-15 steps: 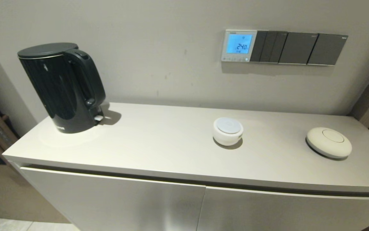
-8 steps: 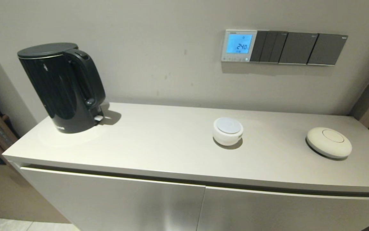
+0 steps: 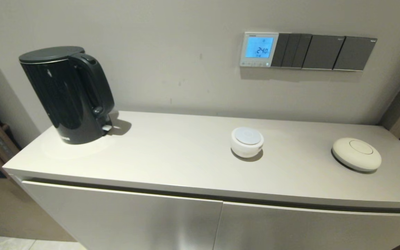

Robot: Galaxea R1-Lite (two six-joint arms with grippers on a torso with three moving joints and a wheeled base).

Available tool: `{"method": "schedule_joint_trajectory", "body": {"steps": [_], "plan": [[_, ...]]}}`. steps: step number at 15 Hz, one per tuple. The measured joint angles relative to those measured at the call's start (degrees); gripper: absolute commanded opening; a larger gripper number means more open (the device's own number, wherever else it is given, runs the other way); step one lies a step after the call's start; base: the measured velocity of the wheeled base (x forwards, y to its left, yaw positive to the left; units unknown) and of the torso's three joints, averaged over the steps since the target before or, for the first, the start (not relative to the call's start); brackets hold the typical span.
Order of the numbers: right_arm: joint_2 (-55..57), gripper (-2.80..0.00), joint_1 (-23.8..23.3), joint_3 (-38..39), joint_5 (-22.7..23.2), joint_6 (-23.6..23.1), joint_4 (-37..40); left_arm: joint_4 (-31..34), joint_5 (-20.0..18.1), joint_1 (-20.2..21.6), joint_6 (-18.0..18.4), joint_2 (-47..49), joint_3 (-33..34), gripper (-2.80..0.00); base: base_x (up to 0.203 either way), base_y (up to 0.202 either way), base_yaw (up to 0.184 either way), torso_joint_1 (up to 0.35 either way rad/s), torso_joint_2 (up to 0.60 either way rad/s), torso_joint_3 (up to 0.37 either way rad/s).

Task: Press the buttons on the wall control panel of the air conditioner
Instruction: Turn off the central air conditioner

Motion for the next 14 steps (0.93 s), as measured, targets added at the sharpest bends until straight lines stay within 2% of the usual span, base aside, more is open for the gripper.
{"method": "schedule_joint_trajectory", "body": {"steps": [14], "plan": [[-0.1,-2.8,0.0,-0.3,0.0,-1.1,-0.5,0.0,0.0,0.0,0.0,0.0,0.0,-2.8,0.0,0.0,0.0,0.0,0.0,0.0]]}}
